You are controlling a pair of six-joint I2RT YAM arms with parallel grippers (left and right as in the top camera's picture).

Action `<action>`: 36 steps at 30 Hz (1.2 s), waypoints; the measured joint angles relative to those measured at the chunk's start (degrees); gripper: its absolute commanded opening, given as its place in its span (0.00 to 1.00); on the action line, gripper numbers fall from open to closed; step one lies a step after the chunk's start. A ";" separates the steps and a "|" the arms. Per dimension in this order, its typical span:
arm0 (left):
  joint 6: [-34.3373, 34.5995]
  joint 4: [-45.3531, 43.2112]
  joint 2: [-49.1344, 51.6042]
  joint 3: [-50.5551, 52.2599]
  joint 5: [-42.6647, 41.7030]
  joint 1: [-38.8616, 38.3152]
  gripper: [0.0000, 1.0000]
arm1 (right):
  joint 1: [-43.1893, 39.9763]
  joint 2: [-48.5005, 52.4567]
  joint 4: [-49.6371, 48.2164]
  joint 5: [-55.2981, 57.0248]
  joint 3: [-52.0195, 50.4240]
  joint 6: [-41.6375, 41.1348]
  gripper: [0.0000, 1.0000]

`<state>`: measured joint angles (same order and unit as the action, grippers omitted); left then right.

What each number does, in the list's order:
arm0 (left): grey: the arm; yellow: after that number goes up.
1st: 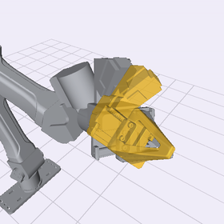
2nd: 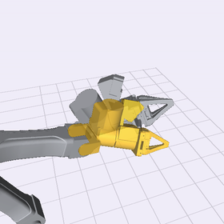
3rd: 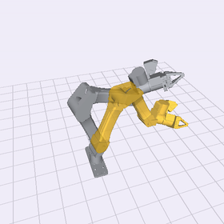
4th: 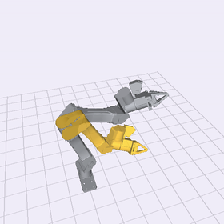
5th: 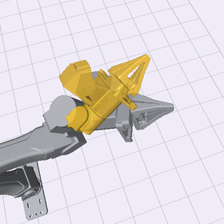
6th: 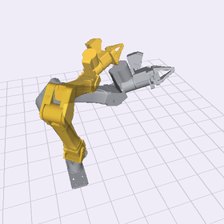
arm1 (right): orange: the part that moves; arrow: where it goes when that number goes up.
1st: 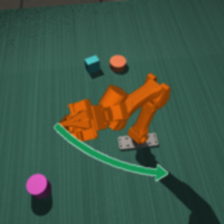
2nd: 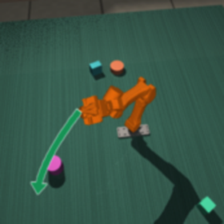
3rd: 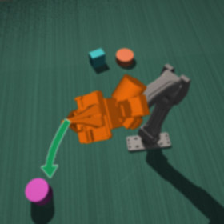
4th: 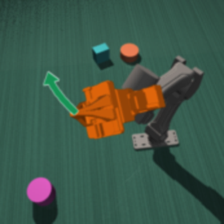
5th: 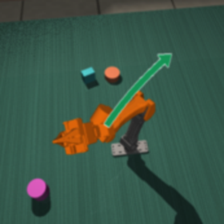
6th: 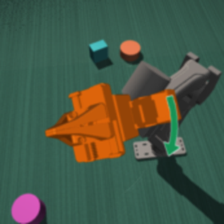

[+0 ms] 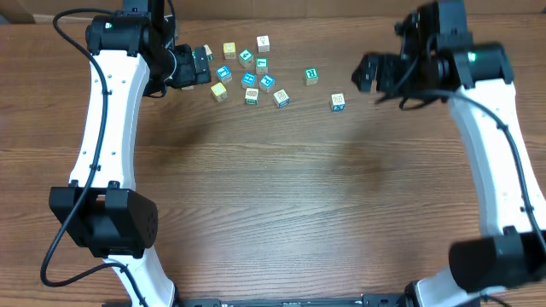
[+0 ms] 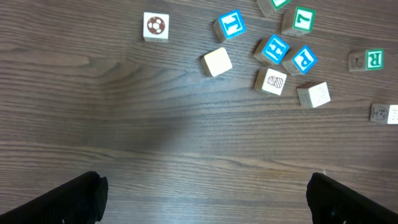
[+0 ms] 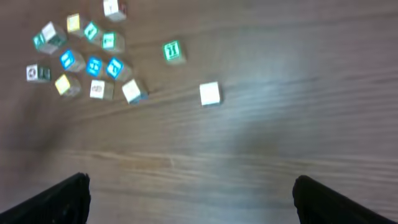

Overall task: Form a horizontal line
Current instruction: 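Raise the right arm and move its gripper over the right-side blocks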

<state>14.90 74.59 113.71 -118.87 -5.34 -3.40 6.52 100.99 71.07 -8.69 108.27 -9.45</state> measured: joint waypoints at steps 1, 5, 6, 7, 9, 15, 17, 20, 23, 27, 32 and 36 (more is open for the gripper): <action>0.02 0.00 0.00 0.00 0.09 0.00 1.00 | 0.00 1.53 0.85 0.46 3.08 0.00 1.00; 0.00 -0.07 0.00 0.00 0.48 0.00 1.00 | 0.22 5.31 -1.14 1.90 8.41 0.20 1.00; 0.02 0.00 0.00 0.00 0.50 0.00 1.00 | 0.31 5.75 -2.49 2.14 8.41 0.20 1.00; 0.02 -0.02 0.00 0.00 0.52 0.00 1.00 | 0.33 6.38 -3.91 2.25 8.41 0.24 1.00; 0.02 -0.02 0.00 0.00 0.57 0.00 1.00 | 0.33 7.65 -7.21 2.67 8.41 0.24 1.00; 0.00 -0.04 0.00 0.00 0.76 0.00 1.00 | 0.44 8.81 -18.82 1.38 8.44 0.31 0.95; 0.02 -0.02 0.00 0.00 0.76 0.00 1.00 | 1.05 9.14 -19.87 1.60 8.50 0.31 0.96; 0.02 -0.02 0.00 0.00 0.85 0.00 1.00 | 2.64 11.32 -21.07 2.36 8.76 0.28 0.96; 0.00 -0.04 0.00 0.00 0.90 0.00 1.00 | 5.22 17.03 -22.51 3.58 8.81 0.44 0.96; 0.00 0.00 0.00 0.00 0.92 0.00 1.00 | 7.58 24.44 -27.12 4.66 8.81 0.50 0.99; 0.00 -0.07 0.00 0.00 0.92 0.00 1.00 | 9.35 31.01 -30.71 7.54 8.81 0.50 1.00; 0.02 -0.04 0.00 0.00 0.92 0.00 1.00 | 9.75 34.82 -31.17 8.74 8.81 0.50 1.00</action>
<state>14.92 74.54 113.71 -118.87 -4.43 -3.40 16.27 135.81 39.90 0.05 117.08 -8.95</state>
